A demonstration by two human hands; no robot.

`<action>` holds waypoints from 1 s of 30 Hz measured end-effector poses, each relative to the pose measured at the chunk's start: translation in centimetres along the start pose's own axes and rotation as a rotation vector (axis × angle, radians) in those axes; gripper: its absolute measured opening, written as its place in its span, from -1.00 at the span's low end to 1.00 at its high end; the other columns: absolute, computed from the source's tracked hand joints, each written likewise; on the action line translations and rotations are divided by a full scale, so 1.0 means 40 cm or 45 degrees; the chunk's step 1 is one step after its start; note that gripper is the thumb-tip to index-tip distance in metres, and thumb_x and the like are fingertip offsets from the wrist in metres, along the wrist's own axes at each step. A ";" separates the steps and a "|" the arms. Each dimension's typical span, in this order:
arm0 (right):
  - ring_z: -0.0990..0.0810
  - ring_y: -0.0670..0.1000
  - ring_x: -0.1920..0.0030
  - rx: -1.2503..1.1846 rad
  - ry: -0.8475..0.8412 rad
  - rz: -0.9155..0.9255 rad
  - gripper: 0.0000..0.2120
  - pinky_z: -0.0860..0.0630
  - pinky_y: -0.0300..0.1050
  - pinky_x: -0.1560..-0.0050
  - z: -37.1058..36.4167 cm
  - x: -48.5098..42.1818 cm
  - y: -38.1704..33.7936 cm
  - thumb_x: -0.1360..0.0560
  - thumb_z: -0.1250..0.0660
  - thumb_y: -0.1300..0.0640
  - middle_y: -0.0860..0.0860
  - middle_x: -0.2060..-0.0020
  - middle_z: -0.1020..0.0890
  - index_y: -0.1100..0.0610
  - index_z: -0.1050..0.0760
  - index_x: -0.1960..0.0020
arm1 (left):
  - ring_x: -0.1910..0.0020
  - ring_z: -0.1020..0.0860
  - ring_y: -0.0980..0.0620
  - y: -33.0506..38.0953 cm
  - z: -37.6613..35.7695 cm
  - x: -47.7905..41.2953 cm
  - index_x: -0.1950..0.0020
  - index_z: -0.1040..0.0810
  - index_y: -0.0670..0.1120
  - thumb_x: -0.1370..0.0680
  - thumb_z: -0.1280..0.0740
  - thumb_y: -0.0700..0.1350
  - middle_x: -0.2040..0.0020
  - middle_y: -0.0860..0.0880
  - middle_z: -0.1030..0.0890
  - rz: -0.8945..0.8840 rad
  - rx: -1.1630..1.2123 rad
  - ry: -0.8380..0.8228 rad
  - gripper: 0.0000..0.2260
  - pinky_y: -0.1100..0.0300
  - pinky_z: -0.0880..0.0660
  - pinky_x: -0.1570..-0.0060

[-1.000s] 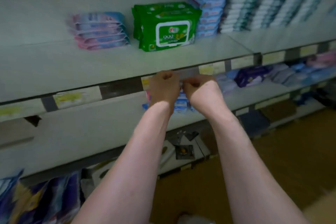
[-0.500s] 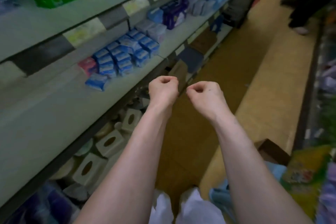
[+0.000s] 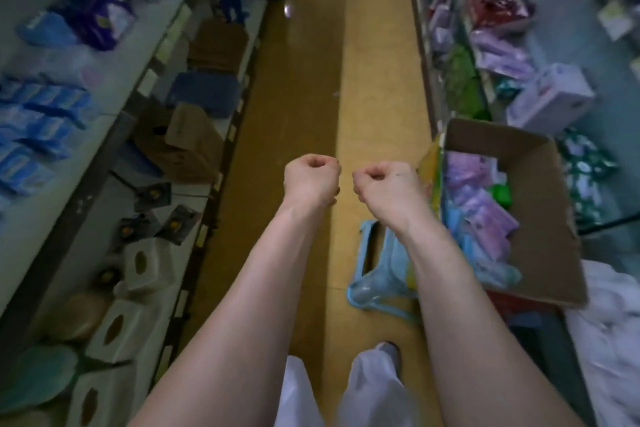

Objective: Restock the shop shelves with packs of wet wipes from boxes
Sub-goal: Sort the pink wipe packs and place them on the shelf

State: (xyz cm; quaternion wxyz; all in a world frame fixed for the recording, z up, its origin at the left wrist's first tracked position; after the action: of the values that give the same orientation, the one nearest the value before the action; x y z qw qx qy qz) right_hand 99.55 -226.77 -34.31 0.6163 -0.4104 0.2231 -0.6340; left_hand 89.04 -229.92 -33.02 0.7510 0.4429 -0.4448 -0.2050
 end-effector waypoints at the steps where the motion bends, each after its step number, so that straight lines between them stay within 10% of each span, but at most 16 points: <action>1: -0.63 0.16 0.12 -0.023 0.015 -0.025 -0.73 -0.59 0.06 0.04 0.037 -0.009 0.035 -0.46 -0.30 0.07 0.03 0.29 -0.65 0.01 -0.49 0.42 | 0.36 -0.48 0.09 0.000 -0.051 0.011 0.04 -0.57 -0.07 -0.59 -0.27 -0.15 0.26 0.00 -0.54 0.016 -0.024 -0.036 -0.91 0.27 -0.48 0.40; 17: -0.64 0.21 0.12 -0.059 0.156 -0.408 -0.78 -0.57 0.07 0.04 0.495 -0.203 0.574 -0.44 -0.30 0.10 0.21 0.20 -0.67 0.18 -0.63 0.28 | 0.46 -0.41 0.06 -0.094 -0.758 0.032 0.07 -0.53 -0.10 -0.57 -0.29 -0.19 0.38 -0.05 -0.46 0.193 -0.306 -0.374 -0.95 0.27 -0.43 0.41; 30: -0.49 -0.01 0.31 -0.182 0.120 -0.756 -0.85 -0.47 -0.13 0.19 0.448 -0.337 0.835 -0.50 -0.31 0.28 0.07 0.32 -0.56 0.17 -0.56 0.23 | 0.25 -0.51 -0.02 -0.273 -0.952 -0.168 -0.01 -0.56 -0.10 -0.55 -0.31 -0.21 0.10 -0.11 -0.55 0.369 -0.537 -0.548 -0.92 0.08 -0.57 0.18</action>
State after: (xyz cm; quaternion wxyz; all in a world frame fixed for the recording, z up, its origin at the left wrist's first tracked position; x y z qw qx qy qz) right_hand 132.48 -214.45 -53.86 0.3626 -0.4702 0.1658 -0.7873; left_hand 118.85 -212.53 -53.64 0.7362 0.1564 -0.5994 -0.2725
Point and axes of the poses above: each hand's wrist, its own x-axis away from the middle knuckle, its own z-axis out of the back of the hand, y = z × x, the point moved 1 cm from there along -x, towards the middle knuckle
